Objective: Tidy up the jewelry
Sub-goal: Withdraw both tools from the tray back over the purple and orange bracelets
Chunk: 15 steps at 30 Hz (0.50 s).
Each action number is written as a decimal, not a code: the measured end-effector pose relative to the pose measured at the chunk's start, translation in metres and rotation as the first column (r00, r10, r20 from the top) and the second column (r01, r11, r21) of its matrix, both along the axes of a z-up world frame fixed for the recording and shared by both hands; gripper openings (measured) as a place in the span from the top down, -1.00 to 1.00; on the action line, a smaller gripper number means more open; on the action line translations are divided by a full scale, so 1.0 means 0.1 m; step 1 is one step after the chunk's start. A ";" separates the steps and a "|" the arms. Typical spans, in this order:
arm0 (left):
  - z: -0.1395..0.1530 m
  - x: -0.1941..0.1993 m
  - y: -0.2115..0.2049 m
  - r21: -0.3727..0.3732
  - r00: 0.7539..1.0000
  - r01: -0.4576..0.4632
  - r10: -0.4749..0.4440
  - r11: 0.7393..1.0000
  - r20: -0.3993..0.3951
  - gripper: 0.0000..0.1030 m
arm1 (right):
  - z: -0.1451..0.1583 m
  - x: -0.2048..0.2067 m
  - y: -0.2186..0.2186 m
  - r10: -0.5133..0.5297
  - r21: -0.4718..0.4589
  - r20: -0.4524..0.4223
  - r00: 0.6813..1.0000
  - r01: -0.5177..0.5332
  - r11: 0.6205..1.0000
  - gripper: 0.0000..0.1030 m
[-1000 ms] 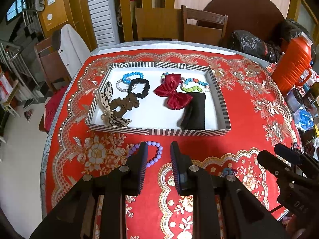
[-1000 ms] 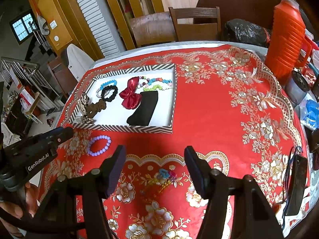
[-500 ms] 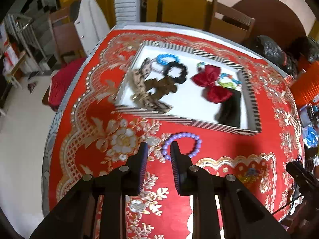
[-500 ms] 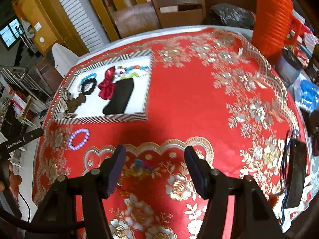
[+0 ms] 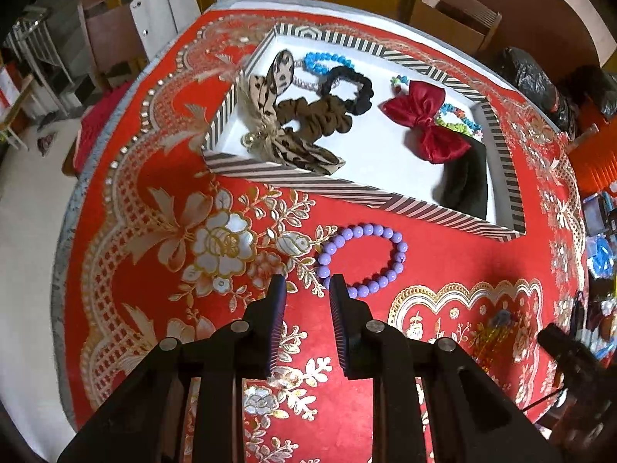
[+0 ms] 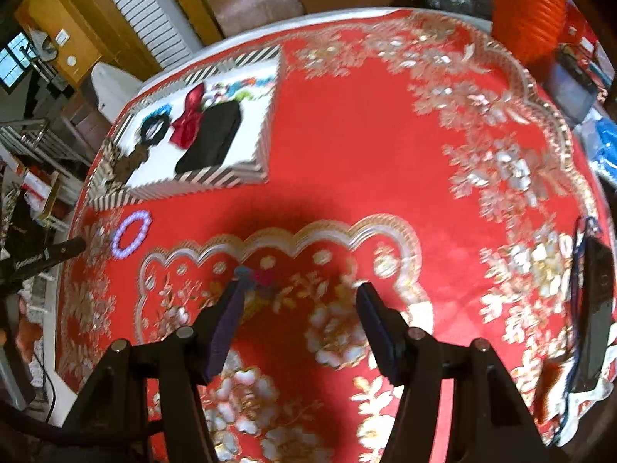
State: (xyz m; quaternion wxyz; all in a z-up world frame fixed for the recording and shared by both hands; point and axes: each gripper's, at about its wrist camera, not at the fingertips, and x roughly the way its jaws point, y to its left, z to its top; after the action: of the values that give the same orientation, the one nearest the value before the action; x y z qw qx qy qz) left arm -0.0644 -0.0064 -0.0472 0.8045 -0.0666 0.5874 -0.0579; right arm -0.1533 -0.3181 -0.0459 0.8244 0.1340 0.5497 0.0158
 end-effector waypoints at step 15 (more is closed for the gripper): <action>-0.24 0.27 -0.15 0.026 0.996 0.081 -0.079 0.996 -0.041 0.78 | -0.18 0.06 0.32 0.028 -0.043 0.005 1.000 -0.028 0.999 -0.23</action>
State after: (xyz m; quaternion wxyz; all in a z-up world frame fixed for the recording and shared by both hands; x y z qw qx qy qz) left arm -0.0377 -0.0217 -0.0709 0.7904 -0.0329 0.6064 -0.0806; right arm -0.1474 -0.2861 -0.0643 0.8282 0.1088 0.5495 0.0158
